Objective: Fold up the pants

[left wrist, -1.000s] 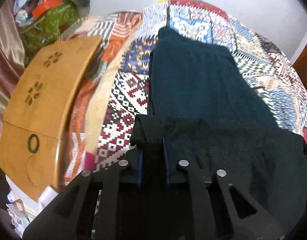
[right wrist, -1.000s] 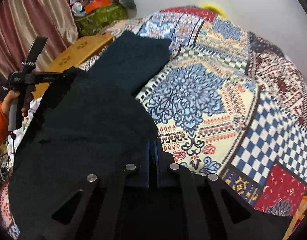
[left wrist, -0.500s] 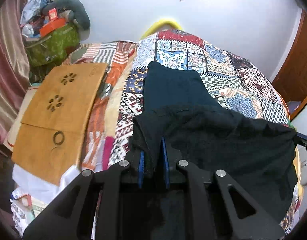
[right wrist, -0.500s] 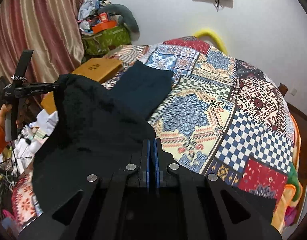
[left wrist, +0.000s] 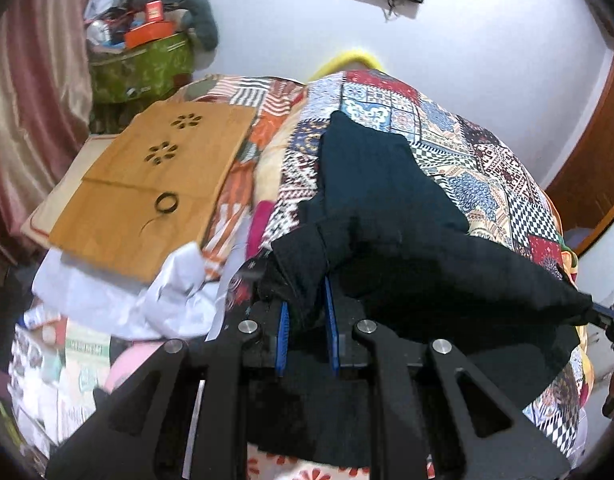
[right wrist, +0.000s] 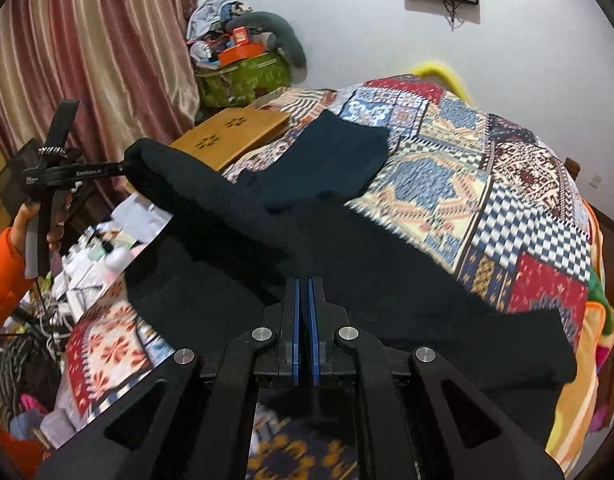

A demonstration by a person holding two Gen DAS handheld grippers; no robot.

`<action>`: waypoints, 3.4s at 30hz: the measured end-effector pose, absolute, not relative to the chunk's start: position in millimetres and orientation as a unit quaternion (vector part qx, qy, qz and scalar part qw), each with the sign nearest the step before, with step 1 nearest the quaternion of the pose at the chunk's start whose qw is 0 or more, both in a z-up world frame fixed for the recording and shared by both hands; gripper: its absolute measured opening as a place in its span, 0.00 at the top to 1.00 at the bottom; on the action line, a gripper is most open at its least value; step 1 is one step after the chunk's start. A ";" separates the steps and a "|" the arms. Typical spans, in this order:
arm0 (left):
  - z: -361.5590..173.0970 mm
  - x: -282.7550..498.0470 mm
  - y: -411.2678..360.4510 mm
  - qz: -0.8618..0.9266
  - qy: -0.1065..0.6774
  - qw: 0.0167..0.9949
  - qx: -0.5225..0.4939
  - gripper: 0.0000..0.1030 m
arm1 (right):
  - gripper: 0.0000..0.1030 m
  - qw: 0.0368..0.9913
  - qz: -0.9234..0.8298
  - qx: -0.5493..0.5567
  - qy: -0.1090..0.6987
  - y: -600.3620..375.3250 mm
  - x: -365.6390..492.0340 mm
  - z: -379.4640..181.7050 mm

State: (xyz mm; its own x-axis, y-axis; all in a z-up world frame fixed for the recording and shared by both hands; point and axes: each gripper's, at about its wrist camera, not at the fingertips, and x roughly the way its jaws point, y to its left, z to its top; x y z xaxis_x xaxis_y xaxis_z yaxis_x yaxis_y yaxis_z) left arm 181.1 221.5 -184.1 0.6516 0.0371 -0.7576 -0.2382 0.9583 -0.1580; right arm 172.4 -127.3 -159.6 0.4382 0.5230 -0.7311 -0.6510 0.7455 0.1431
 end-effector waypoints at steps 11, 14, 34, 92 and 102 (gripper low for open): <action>-255.1 118.0 239.2 0.114 0.465 0.863 -0.163 0.92 | 0.96 0.826 0.353 -0.095 0.429 -118.3 132.4 -186.6; -264.2 113.8 233.4 0.123 0.482 0.856 -0.140 0.92 | 0.93 0.821 0.349 -0.101 0.440 -116.7 127.6 -194.3; -172.8 175.5 175.0 0.107 0.425 0.896 -0.072 0.42 | 0.65 0.880 0.193 -0.030 0.432 -241.6 168.1 -154.2; -255.8 239.6 68.6 0.067 0.513 0.856 -0.024 0.10 | 0.64 0.849 0.075 0.115 0.511 -355.5 232.1 -206.6; -261.0 237.0 80.3 0.043 0.508 0.858 -0.067 0.08 | 0.47 0.841 -0.012 0.068 0.537 -310.4 277.9 -236.8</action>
State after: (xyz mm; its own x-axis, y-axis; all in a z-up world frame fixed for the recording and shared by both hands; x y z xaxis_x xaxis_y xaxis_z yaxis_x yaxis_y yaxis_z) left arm 237.0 80.3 -261.0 0.4804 0.0067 -0.8770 -0.1421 0.9874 -0.0703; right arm 277.9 -310.4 -236.8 0.4230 0.0524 -0.9046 0.0928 0.9906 0.1008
